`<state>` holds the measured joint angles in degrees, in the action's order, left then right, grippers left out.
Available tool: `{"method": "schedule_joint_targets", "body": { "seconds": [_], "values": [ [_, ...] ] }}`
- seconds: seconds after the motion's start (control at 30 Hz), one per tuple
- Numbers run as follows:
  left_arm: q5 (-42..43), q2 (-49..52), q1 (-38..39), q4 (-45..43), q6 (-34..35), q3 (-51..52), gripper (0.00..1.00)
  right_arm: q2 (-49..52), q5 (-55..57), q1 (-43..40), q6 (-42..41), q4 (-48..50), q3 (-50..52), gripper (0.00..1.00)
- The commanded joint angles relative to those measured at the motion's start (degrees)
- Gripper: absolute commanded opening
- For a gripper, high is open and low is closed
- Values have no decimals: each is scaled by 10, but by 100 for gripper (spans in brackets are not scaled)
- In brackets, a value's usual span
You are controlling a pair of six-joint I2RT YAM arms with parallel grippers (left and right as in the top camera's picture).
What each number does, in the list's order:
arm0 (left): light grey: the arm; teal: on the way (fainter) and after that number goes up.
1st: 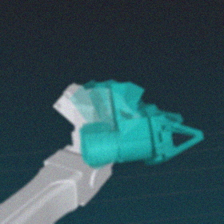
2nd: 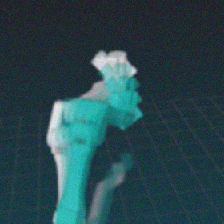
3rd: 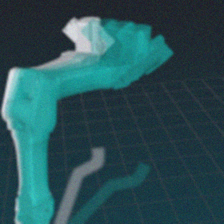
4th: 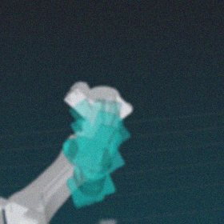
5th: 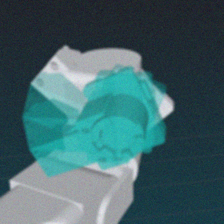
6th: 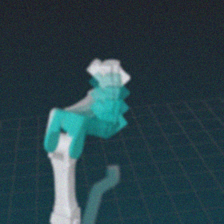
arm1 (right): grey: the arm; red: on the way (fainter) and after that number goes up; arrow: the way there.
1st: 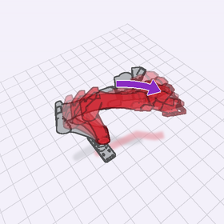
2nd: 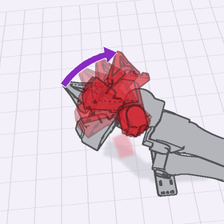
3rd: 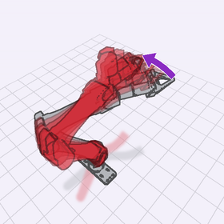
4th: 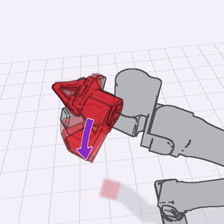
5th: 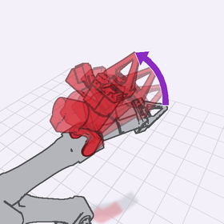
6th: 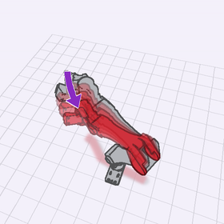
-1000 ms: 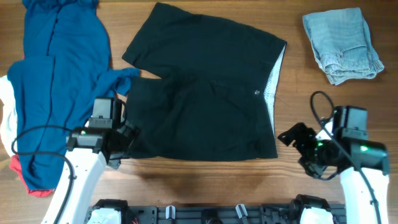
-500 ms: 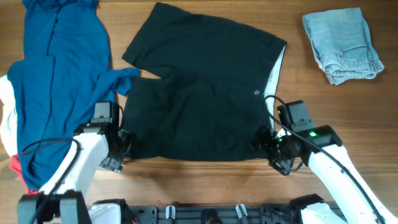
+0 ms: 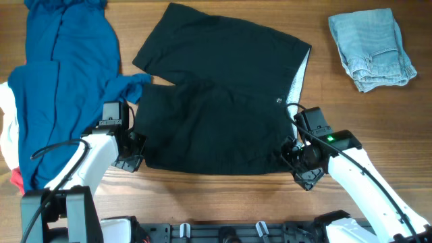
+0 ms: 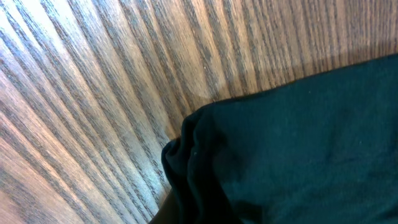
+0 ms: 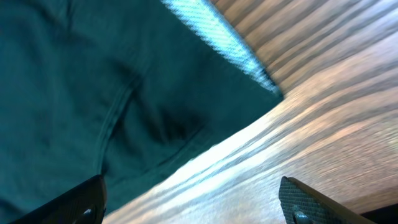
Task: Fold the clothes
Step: 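Move both grippers to the shorts' bottom corners and grasp them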
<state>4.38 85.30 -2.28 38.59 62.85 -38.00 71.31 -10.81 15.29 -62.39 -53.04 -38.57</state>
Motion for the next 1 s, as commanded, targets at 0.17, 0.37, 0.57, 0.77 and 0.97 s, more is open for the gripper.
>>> {"method": "schedule_joint_targets", "body": {
  "seconds": [0.17,0.37,0.57,0.77,0.97],
  "values": [
    [-8,44,-1,-26,-23,33,4,5,70,3,-55,43,46,85],
    [-8,44,-1,-35,-26,33,4,31,100,3,-71,107,62,79],
    [-8,44,-1,-38,-26,33,4,134,97,3,-67,147,62,62],
    [8,33,-1,-41,-49,31,4,138,78,-9,-65,131,56,4],
    [14,-76,-2,-32,-72,6,4,1,97,-94,41,17,1,4]
  ]
}}
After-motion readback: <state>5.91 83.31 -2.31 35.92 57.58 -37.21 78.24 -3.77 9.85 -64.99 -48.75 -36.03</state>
